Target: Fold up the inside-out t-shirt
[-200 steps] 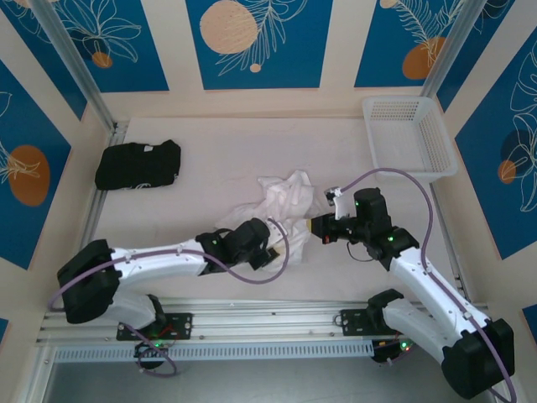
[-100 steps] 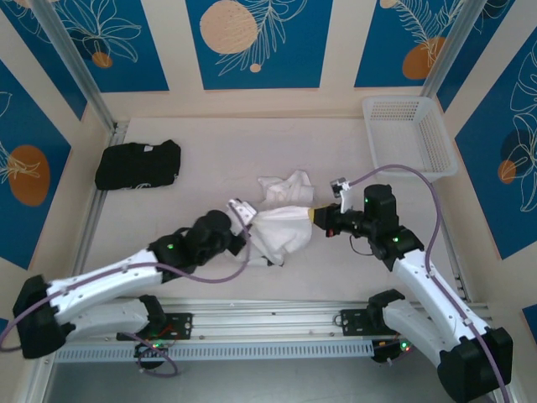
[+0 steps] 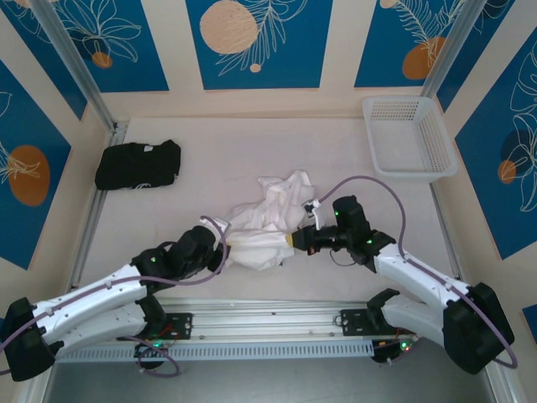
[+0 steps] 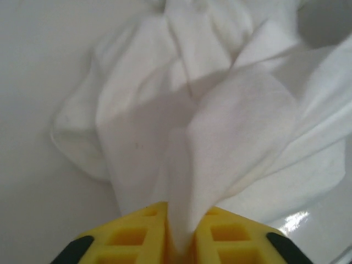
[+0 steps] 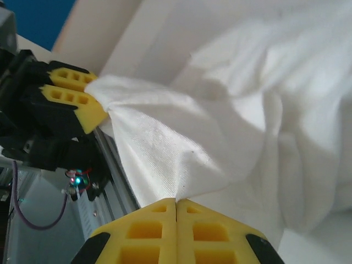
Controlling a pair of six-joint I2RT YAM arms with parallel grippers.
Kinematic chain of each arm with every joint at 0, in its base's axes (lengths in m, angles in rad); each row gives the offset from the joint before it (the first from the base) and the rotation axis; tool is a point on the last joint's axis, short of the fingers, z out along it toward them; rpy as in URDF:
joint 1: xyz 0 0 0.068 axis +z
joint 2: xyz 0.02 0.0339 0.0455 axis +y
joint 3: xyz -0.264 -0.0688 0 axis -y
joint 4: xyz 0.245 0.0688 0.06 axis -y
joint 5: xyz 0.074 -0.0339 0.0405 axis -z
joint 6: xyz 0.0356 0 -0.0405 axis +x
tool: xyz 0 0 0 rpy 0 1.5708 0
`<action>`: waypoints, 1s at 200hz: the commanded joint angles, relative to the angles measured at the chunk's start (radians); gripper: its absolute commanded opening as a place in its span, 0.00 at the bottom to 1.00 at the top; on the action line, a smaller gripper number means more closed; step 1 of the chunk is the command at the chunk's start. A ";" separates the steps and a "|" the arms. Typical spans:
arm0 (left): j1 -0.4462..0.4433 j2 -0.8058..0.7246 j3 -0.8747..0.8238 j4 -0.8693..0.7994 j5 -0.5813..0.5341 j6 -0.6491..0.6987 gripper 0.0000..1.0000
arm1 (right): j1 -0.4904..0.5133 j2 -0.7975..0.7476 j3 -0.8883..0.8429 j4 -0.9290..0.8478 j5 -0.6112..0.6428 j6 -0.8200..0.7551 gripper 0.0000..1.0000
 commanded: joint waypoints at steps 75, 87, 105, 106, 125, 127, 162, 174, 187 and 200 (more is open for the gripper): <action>0.010 0.058 0.080 -0.068 0.008 -0.069 0.55 | 0.132 0.063 -0.054 -0.042 0.165 0.132 0.00; 0.007 0.069 0.099 -0.053 -0.014 -0.044 0.57 | 0.132 0.053 -0.062 -0.025 0.166 0.131 0.01; 0.002 0.082 0.121 -0.017 -0.021 0.000 0.61 | 0.130 0.033 -0.081 -0.003 0.169 0.140 0.04; 0.002 0.083 0.122 -0.013 -0.021 0.003 0.61 | 0.130 0.033 -0.082 -0.002 0.169 0.140 0.05; -0.001 0.108 0.129 0.054 0.038 0.047 0.63 | 0.127 0.033 -0.086 -0.028 0.154 0.137 0.10; -0.001 0.111 0.129 0.062 0.047 0.049 0.64 | 0.126 0.034 -0.087 -0.030 0.151 0.135 0.11; 0.000 0.250 0.162 0.087 0.194 0.067 0.60 | 0.098 0.046 -0.074 -0.145 0.105 0.104 0.17; -0.001 0.300 0.177 0.063 0.185 0.057 0.54 | 0.077 0.055 -0.062 -0.189 0.083 0.095 0.18; -0.001 0.329 0.185 0.047 0.168 0.052 0.43 | 0.055 0.038 -0.049 -0.228 0.076 0.077 0.20; 0.001 0.330 0.182 0.049 0.160 0.052 0.32 | 0.032 -0.018 -0.046 -0.237 0.084 0.067 0.24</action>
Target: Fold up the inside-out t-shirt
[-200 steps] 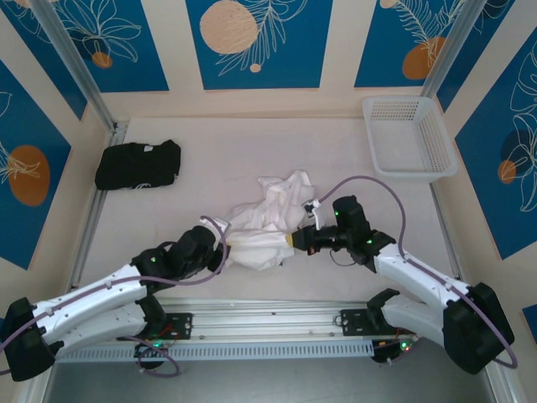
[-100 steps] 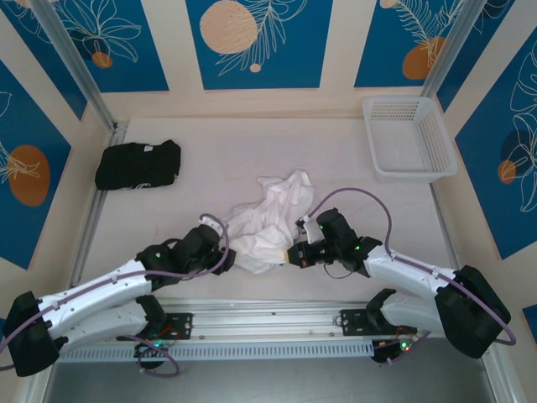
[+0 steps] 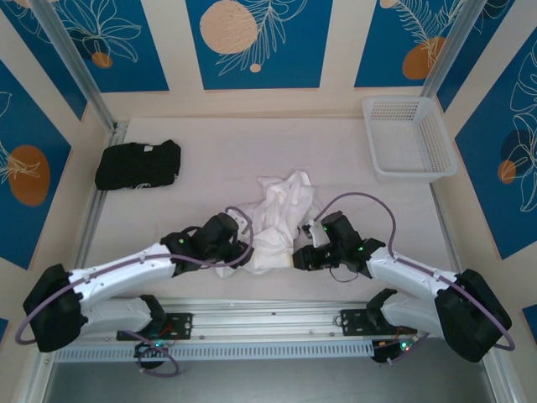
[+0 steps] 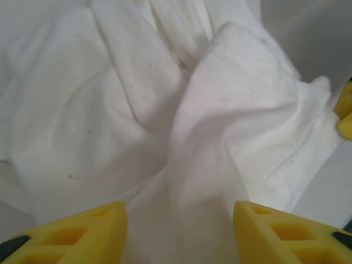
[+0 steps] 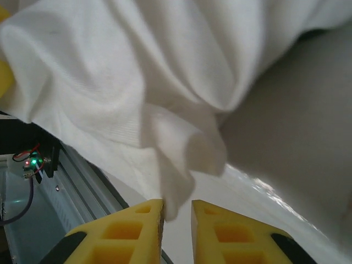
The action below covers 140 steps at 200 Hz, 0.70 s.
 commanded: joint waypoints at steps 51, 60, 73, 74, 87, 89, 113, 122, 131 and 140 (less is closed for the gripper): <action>0.012 -0.081 -0.028 0.011 -0.027 0.004 0.13 | -0.087 -0.121 0.067 0.032 -0.053 -0.042 0.34; 0.012 -0.090 -0.031 0.014 -0.026 0.002 0.11 | -0.086 -0.079 0.085 0.056 -0.075 -0.038 0.34; 0.012 -0.097 -0.033 0.010 -0.028 0.002 0.09 | -0.082 -0.019 0.099 0.101 -0.119 -0.027 0.34; 0.013 -0.097 -0.033 0.009 -0.029 0.003 0.08 | -0.082 -0.014 0.099 0.104 -0.122 -0.026 0.34; 0.014 -0.101 -0.033 0.005 -0.033 0.005 0.07 | -0.075 0.036 0.109 0.119 -0.143 -0.025 0.33; 0.014 -0.101 -0.033 0.005 -0.035 0.005 0.07 | -0.074 0.042 0.110 0.119 -0.145 -0.026 0.32; 0.014 -0.105 -0.028 0.013 -0.026 0.025 0.10 | -0.071 0.059 0.104 0.100 -0.151 -0.034 0.30; 0.015 -0.111 -0.027 0.023 -0.012 0.037 0.12 | -0.071 0.048 0.095 0.094 -0.149 -0.037 0.30; 0.014 -0.117 -0.030 0.043 0.010 0.050 0.15 | -0.071 0.036 0.087 0.097 -0.147 -0.034 0.31; 0.012 -0.123 -0.038 0.070 0.030 0.059 0.19 | -0.071 0.032 0.083 0.107 -0.151 -0.034 0.33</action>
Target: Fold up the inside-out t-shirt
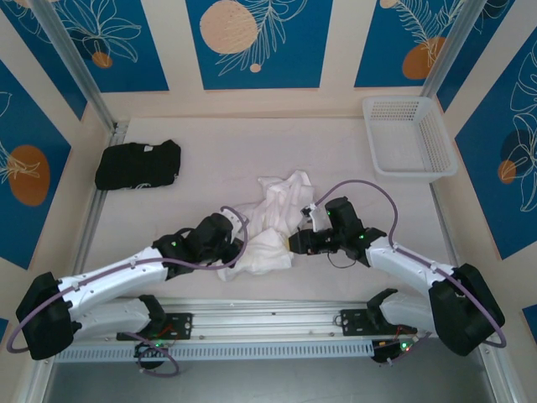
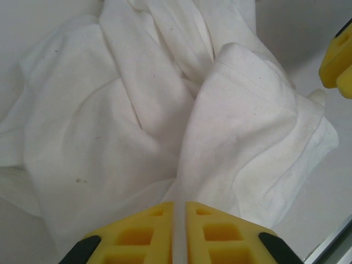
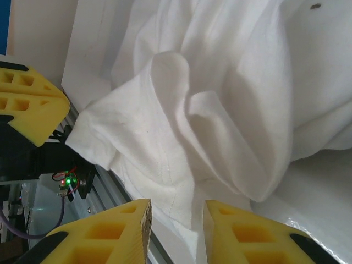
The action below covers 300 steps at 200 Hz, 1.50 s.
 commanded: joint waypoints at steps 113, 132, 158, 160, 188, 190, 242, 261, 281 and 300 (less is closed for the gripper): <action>-0.019 0.009 -0.010 0.139 0.145 0.084 0.38 | 0.023 0.115 0.052 0.033 -0.083 -0.040 0.25; -0.019 0.020 -0.007 0.141 0.145 0.087 0.38 | 0.026 0.125 0.056 0.033 -0.091 -0.040 0.22; -0.021 0.021 -0.008 0.150 0.155 0.090 0.39 | 0.034 0.136 0.058 0.034 -0.100 -0.040 0.15; -0.023 0.022 -0.009 0.150 0.157 0.090 0.39 | 0.034 0.135 0.058 0.034 -0.101 -0.039 0.15; -0.034 0.025 -0.012 0.174 0.178 0.104 0.39 | 0.035 0.123 0.068 0.043 -0.125 -0.015 0.00; -0.037 0.025 -0.012 0.176 0.179 0.107 0.39 | 0.035 0.121 0.069 0.044 -0.128 -0.012 0.00; -0.118 0.019 -0.009 0.281 0.146 0.250 0.46 | 0.032 0.088 0.099 0.104 -0.223 0.092 0.00; -0.136 0.015 -0.018 0.330 0.113 0.342 0.48 | 0.024 0.084 0.108 0.138 -0.262 0.129 0.00; -0.137 0.016 -0.032 0.380 0.081 0.440 0.49 | 0.016 0.084 0.117 0.160 -0.285 0.158 0.00; -0.138 0.030 -0.048 0.428 0.059 0.503 0.51 | 0.009 0.086 0.123 0.178 -0.305 0.183 0.00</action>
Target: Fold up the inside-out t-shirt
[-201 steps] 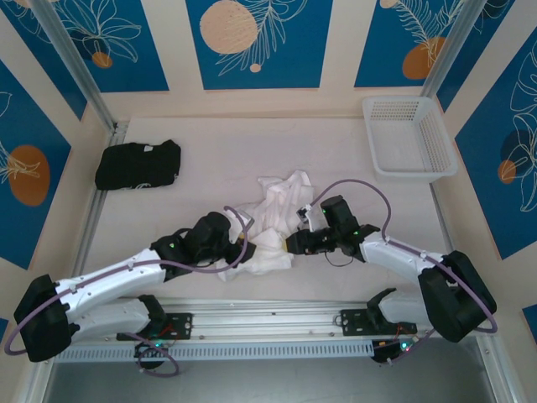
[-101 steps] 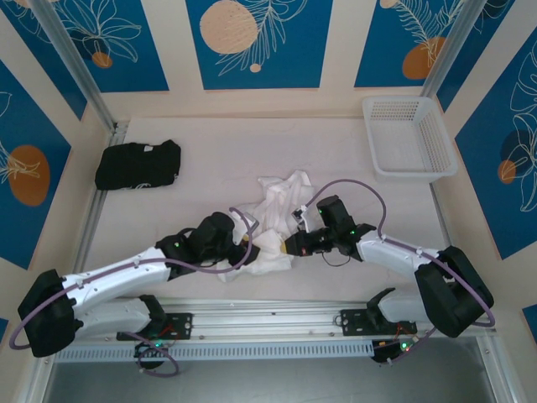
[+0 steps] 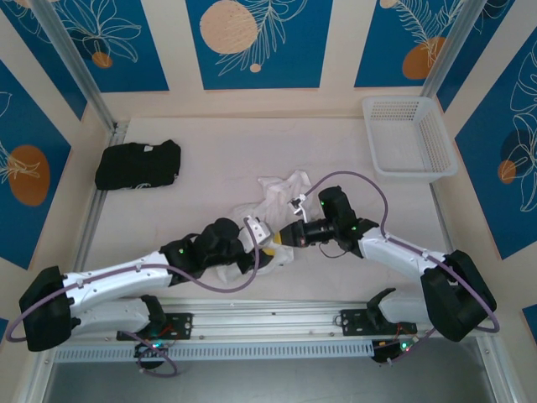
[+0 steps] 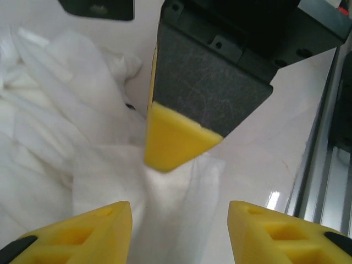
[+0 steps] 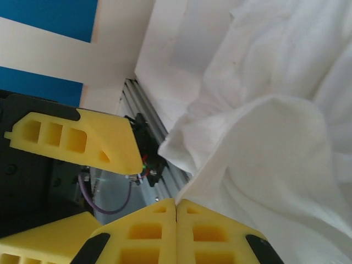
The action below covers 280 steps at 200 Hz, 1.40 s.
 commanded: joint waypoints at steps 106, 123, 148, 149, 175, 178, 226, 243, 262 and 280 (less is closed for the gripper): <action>-0.007 0.147 -0.026 0.218 -0.062 0.149 0.29 | -0.032 -0.011 0.025 0.075 -0.058 0.113 0.00; -0.008 0.099 -0.043 0.222 -0.107 0.111 0.11 | -0.045 -0.014 0.033 0.028 -0.027 0.113 0.07; 0.001 -0.062 -0.123 0.186 -0.153 0.063 0.02 | -0.097 -0.129 0.047 -0.178 0.147 0.003 0.36; 0.001 -0.071 -0.126 0.185 -0.154 0.061 0.02 | -0.096 -0.137 0.048 -0.188 0.159 -0.005 0.36; 0.026 -0.275 -0.206 0.136 -0.187 0.003 0.00 | -0.064 -0.247 0.052 -0.328 0.464 -0.146 0.43; 0.030 -0.299 -0.211 0.127 -0.191 -0.003 0.00 | -0.060 -0.247 0.050 -0.330 0.485 -0.155 0.43; 0.136 -0.580 -0.198 -0.023 -0.292 -0.133 0.00 | -0.010 -0.091 0.096 -0.292 0.619 -0.241 0.47; 0.164 -0.621 -0.160 -0.085 -0.355 -0.184 0.00 | -0.011 -0.034 0.123 -0.262 0.660 -0.262 0.49; 0.182 -0.656 -0.123 -0.142 -0.441 -0.221 0.00 | -0.017 0.048 0.183 -0.254 0.720 -0.297 0.50; 0.193 -0.676 -0.110 -0.167 -0.476 -0.223 0.00 | -0.023 0.166 0.267 -0.260 0.741 -0.322 0.54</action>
